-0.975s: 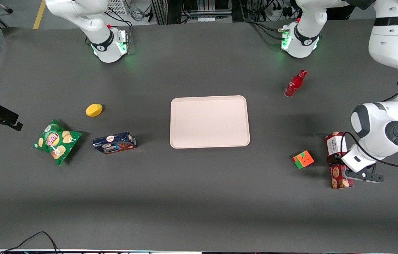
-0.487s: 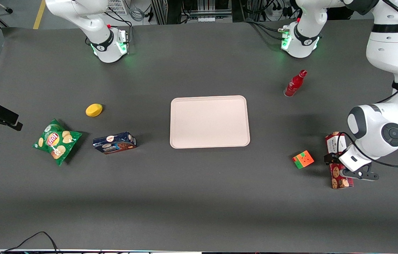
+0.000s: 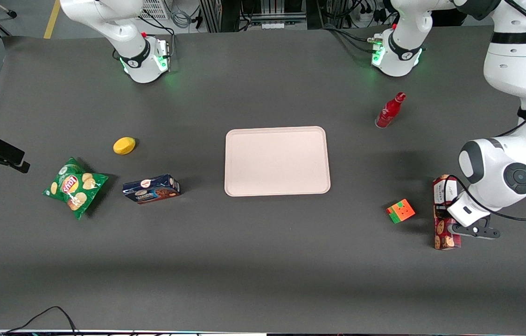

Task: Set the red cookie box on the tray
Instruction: 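Close the left gripper on the end of the red box, then lift the red box upright and carry it toward the pink tray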

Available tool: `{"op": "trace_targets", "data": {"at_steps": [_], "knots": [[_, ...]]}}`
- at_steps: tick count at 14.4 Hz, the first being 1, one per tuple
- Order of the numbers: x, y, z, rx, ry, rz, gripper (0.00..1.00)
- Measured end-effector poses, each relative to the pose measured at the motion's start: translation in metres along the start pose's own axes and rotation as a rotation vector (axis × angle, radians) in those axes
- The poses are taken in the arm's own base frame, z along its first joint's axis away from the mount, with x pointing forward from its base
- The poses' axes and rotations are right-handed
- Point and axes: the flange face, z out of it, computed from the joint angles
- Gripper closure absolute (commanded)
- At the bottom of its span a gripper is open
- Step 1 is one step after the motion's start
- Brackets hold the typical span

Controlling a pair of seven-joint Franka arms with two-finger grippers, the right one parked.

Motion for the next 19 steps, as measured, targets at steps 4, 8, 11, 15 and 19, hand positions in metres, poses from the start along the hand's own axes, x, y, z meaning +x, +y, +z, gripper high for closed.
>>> {"op": "trace_targets", "data": {"at_steps": [4,8,11,15,19], "knots": [[0.01,0.002,-0.02,-0.021,-0.057,0.003,1.0],[0.038,-0.001,-0.15,-0.044,-0.097,0.016,1.0],[0.034,0.005,-0.259,-0.054,-0.103,0.027,1.0],[0.028,0.01,-0.33,-0.069,-0.13,0.018,1.0],[0.036,0.076,-0.331,-0.096,-0.165,-0.108,1.0]]}}
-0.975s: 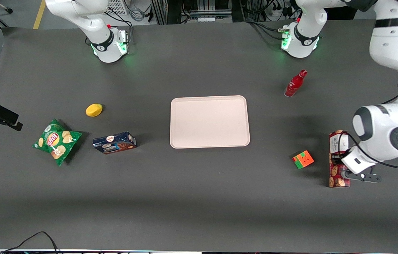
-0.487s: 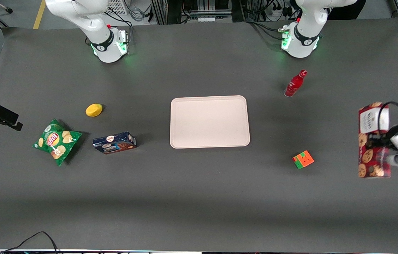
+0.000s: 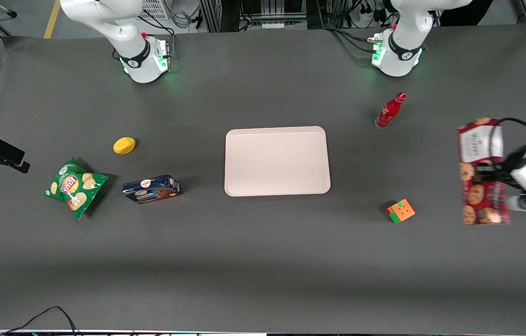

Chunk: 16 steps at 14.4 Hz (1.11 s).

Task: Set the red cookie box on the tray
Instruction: 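Lift the red box upright and carry it toward the pink tray, then lower the red box onto the tray and open the left gripper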

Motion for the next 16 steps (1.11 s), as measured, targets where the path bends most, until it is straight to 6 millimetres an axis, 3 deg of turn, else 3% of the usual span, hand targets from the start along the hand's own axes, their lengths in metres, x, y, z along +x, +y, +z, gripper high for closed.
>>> {"op": "trace_targets", "data": {"at_steps": [5,10,12,14,16], "knots": [[-0.02,0.141,-0.005,-0.046,-0.015,-0.043,1.0],[-0.051,0.25,-0.001,-0.066,0.029,-0.066,1.0],[-0.066,0.287,0.023,-0.023,0.046,-0.091,1.0],[-0.089,0.327,0.06,0.013,0.063,-0.1,1.0],[-0.107,0.35,0.101,0.021,0.065,-0.087,1.0]]}}
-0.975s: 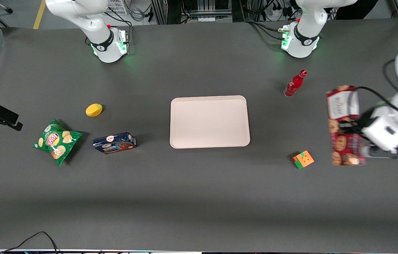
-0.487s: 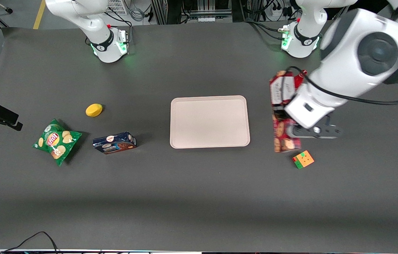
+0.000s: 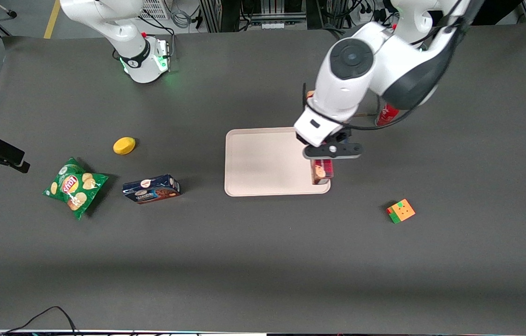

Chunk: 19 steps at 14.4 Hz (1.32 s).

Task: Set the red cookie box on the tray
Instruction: 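Lower the red box onto the tray and open the left gripper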

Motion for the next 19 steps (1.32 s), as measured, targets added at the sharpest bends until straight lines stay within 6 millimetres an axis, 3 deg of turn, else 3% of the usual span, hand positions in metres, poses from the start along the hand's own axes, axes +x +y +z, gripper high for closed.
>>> {"op": "trace_targets", "data": {"at_steps": [4,10,15,19], "knots": [[-0.026,0.0,0.082,-0.034,0.032,0.019,1.0],[-0.066,-0.019,0.165,-0.064,0.052,0.039,1.0],[-0.08,-0.037,0.204,0.008,0.069,0.046,1.0],[-0.078,-0.036,0.236,0.038,0.076,-0.033,1.0]]}}
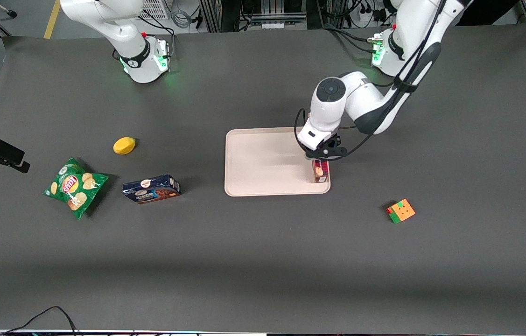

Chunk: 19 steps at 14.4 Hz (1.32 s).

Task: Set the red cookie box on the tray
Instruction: 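Lower the red box onto the tray and open the left gripper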

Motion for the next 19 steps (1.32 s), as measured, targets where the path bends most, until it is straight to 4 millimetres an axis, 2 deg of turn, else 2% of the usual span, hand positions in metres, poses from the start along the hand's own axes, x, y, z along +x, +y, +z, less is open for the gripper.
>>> {"op": "trace_targets", "data": {"at_steps": [4,10,11,12,13,14,15,16,19], "knots": [[0.019,0.009,0.008,-0.035,-0.019,-0.039,1.0],[0.027,0.013,0.013,-0.04,-0.009,-0.021,1.0],[0.026,0.013,0.015,-0.036,-0.003,-0.007,0.97],[0.025,0.013,0.017,-0.029,0.006,0.014,0.91],[0.024,0.013,0.02,-0.023,0.013,0.03,0.76],[0.024,0.014,0.021,-0.022,0.016,0.037,0.48],[0.024,0.014,0.021,-0.022,0.018,0.04,0.09],[0.024,0.014,0.021,-0.022,0.02,0.043,0.0],[0.025,0.013,0.022,-0.02,0.021,0.038,0.0]]}}
